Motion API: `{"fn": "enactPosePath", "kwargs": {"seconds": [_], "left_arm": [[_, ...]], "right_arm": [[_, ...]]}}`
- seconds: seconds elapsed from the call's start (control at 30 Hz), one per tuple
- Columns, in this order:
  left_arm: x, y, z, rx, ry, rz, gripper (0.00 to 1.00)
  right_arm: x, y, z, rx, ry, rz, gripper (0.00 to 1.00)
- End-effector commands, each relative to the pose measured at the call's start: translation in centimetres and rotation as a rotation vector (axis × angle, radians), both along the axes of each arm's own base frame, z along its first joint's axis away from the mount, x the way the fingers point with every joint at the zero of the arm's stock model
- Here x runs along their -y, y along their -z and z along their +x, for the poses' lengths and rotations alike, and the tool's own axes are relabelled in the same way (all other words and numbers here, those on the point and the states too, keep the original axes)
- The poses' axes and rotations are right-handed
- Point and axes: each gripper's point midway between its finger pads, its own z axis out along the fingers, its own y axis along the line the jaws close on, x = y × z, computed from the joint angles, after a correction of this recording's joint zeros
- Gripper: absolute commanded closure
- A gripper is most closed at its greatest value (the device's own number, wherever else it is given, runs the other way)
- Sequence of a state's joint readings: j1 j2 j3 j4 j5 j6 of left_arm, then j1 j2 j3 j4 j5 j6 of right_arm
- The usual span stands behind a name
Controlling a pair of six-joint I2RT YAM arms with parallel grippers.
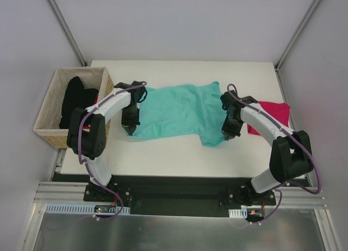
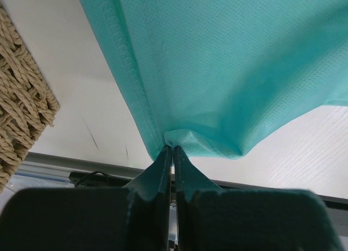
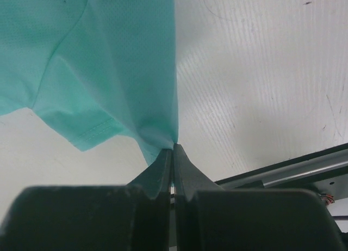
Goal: Fold and stack the t-shirts
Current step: Flatten out the tshirt
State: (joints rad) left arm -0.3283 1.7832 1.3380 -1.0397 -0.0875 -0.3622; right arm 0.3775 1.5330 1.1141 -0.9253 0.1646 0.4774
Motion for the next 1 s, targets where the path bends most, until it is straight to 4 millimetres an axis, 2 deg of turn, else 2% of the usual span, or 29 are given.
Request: {"fn": "enactPosePath", "kwargs": {"seconds": [0.0,0.4,0.8,0.83,0.87,0.9,0.97], "left_arm": [[-0.2,-0.4,-1.7,-0.041,0.028,0.013,1.0],[-0.6,-0.5,-2.1,-0.041,0.047,0.023,1.0],[-1.9,-0.2,-3.0,-0.072,0.065,0.08,1.0],[-2.0,-0.1,-3.1,-0.078,0.066,0.085,0.99],[-2.0,-0.1,-3.1,-0.078,0.066,0.085,0.89],[-2.1,0.0,-3.2,-0.082,0.066,0.089,0.87],[-2.1,-0.1,-3.1,-0.079,0.065,0.092,0.84]], "right_arm": [[-0.5,-0.3,-1.6,-0.035,0.029,0.011,0.99],[-0.9,-0.1,-2.9,-0.059,0.036,-0.01,0.99],[-0.2,0.7,-4.2,-0.082,0.138,-0.067,0.99],[-0.2,0.7,-4.2,-0.08,0.146,-0.067,0.99],[-0.1,0.7,-4.3,-0.077,0.155,-0.075,0.99],[-0.1,0.7,-4.3,-0.071,0.16,-0.071,0.99],[0.1,0.6,-4.0,-0.051,0.169,-0.08,0.79]]}}
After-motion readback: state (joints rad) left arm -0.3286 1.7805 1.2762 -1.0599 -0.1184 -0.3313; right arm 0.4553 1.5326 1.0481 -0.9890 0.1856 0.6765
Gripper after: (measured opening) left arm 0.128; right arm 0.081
